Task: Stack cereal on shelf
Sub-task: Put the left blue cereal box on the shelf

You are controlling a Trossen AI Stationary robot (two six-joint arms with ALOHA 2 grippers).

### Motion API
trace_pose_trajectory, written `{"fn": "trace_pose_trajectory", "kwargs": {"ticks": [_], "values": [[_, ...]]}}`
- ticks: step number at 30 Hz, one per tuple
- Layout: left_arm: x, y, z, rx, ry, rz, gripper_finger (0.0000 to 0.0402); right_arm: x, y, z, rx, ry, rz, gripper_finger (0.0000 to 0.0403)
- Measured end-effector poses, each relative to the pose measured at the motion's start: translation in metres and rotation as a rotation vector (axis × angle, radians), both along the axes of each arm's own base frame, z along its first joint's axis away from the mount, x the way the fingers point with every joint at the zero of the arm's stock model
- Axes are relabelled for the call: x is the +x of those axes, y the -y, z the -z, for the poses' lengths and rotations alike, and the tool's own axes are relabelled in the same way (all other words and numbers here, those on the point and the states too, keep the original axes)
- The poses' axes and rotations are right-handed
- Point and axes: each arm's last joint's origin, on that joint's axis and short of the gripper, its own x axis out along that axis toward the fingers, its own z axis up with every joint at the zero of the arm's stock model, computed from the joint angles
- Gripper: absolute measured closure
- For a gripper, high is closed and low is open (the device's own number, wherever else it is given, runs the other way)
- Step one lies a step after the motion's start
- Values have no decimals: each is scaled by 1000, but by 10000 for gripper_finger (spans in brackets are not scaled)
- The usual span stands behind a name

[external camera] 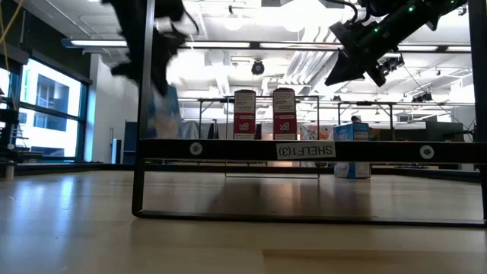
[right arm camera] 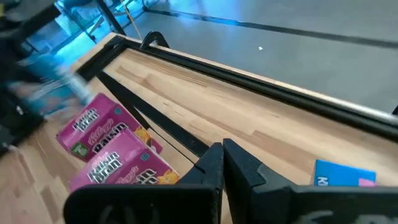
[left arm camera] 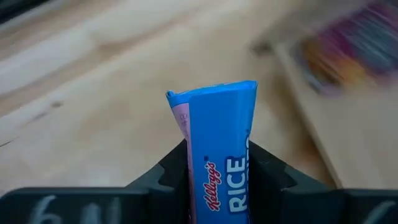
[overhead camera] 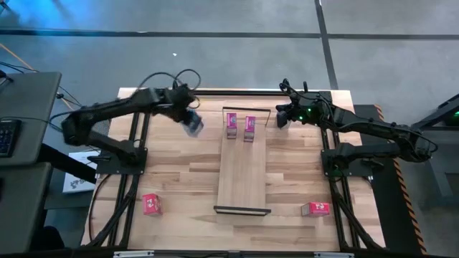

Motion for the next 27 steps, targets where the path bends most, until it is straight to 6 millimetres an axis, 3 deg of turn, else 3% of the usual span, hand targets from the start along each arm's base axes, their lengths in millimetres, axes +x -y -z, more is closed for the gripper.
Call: {"fn": "trace_pose_trajectory", "kwargs": {"ticks": [4, 7, 11, 18, 27], "values": [[-15, 32, -26, -52, 130, 179, 299, 0, 0, 0, 12, 7, -5, 402], [-8, 51, -37, -83, 179, 231, 303, 0, 0, 0, 28, 20, 6, 402], [23, 80, -37, -80, 190, 244, 307, 0, 0, 0, 26, 18, 5, 402], [84, 122, -27, 2, 221, 105, 308, 0, 0, 0, 22, 14, 2, 402], [134, 131, 6, -3, 151, -38, 306, 0, 0, 0, -31, -26, -32, 402]]}}
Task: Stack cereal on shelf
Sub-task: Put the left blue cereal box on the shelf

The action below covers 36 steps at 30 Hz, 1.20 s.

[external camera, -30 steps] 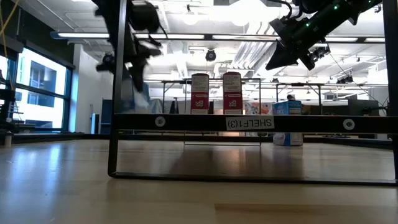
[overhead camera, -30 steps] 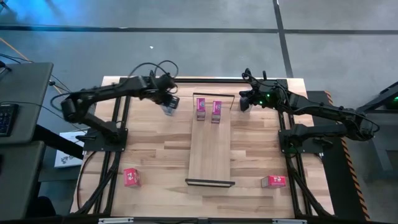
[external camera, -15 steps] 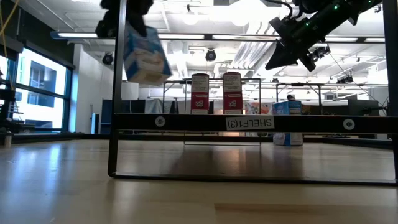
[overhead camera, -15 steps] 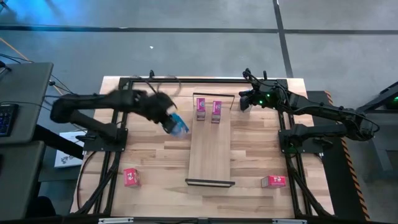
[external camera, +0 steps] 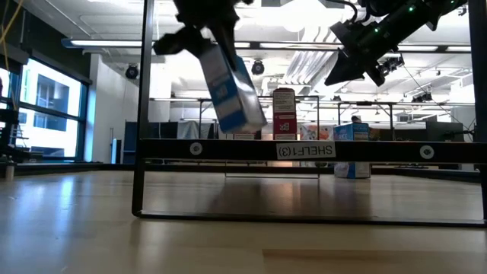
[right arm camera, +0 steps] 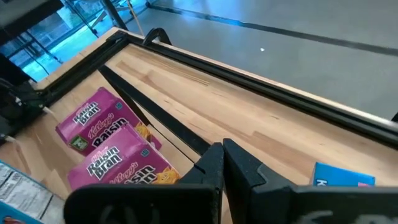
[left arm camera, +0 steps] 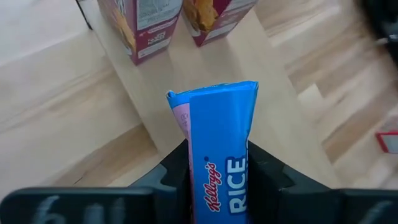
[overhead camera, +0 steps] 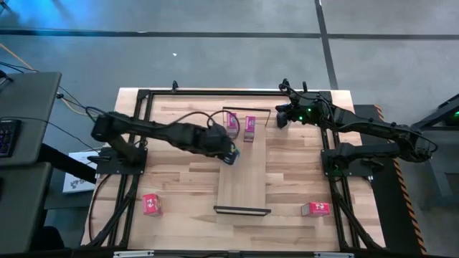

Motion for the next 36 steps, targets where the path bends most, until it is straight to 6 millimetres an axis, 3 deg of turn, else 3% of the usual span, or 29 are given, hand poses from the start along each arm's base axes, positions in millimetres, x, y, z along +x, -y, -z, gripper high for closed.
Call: {"fn": "trace_pose_trajectory", "kwargs": {"ticks": [7, 29, 36], "values": [[10, 0, 18, 17, -54, -25, 294, 0, 1, 0, -22, -15, 7, 402], [15, -13, 15, 64, -20, -10, 169, 1, 0, -9, -54, -3, -28, 402], [-1, -27, -11, 107, 4, 27, 167, 0, 0, -34, -110, -20, -76, 402]]}}
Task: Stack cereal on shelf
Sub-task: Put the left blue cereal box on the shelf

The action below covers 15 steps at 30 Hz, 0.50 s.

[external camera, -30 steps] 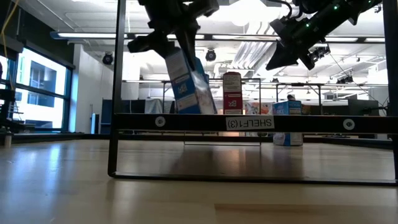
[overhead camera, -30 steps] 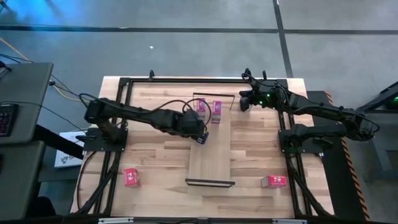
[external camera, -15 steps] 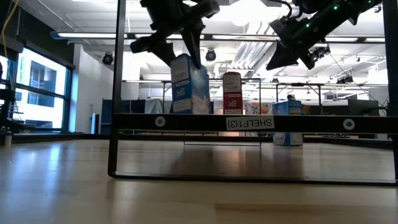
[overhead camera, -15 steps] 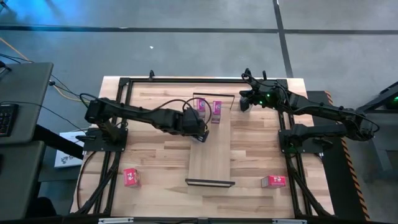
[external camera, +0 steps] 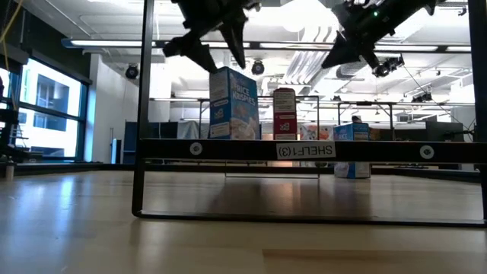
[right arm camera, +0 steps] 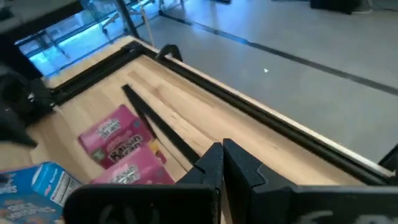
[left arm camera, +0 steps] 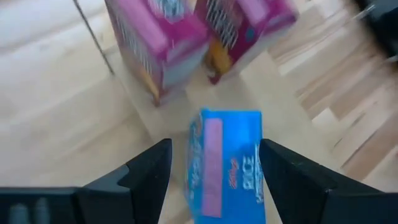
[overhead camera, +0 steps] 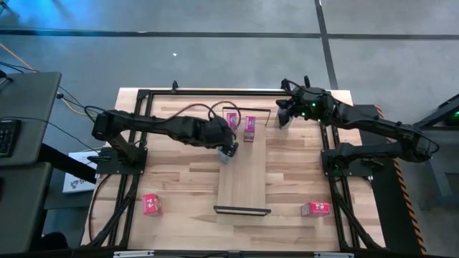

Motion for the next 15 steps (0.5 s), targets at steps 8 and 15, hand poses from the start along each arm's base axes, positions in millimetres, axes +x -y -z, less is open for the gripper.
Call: {"fn": "trace_pose_trajectory", "kwargs": {"ticks": [8, 15], "values": [[-39, -5, -37, 176, -58, 176, 197, -6, -6, -3, 68, -82, -106, 402], [-60, -4, 4, 212, -156, 255, 376, -8, -7, -1, 94, -100, -115, 402]]}}
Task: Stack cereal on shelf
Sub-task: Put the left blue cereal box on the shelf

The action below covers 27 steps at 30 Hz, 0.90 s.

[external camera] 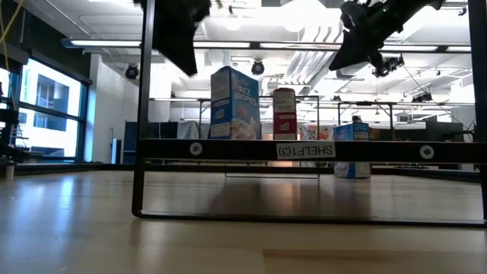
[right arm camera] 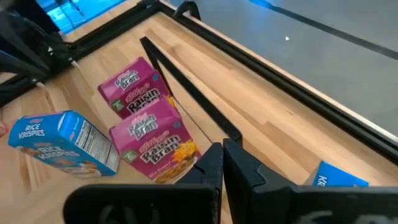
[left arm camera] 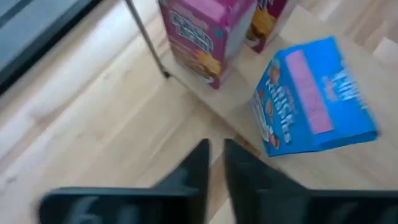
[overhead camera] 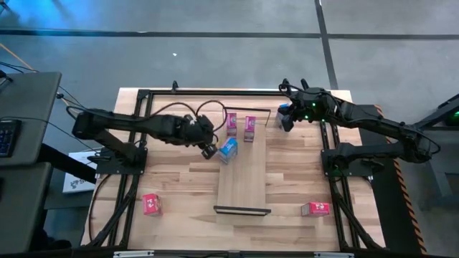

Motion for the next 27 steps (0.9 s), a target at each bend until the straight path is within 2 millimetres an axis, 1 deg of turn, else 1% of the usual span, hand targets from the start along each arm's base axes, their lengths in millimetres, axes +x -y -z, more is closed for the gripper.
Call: {"fn": "trace_pose_trajectory", "kwargs": {"ticks": [1, 4, 6, 10, 15, 18, 21, 27], "values": [[1, 0, 9, -6, 22, 7, 387, 0, 0, 0, 2, -3, 0, 402], [4, 0, 34, -32, 67, 52, 388, 0, 0, 0, 2, -3, 0, 402], [4, 0, 47, -51, 89, 52, 397, 0, 0, 0, 2, -2, 0, 402], [2, 0, 64, -71, 122, 51, 400, 0, 0, 0, 9, 1, 6, 402], [5, 2, 74, -107, 193, 119, 401, 0, 0, 0, 8, 3, 7, 402], [6, 1, 84, -107, 200, 121, 401, 0, 0, 0, 7, 4, 7, 402], [8, 1, 81, -112, 237, 110, 401, 0, 0, 0, 7, 4, 7, 402], [9, 2, 83, -127, 234, 121, 401, 0, 1, 0, -4, 4, 19, 402]]}}
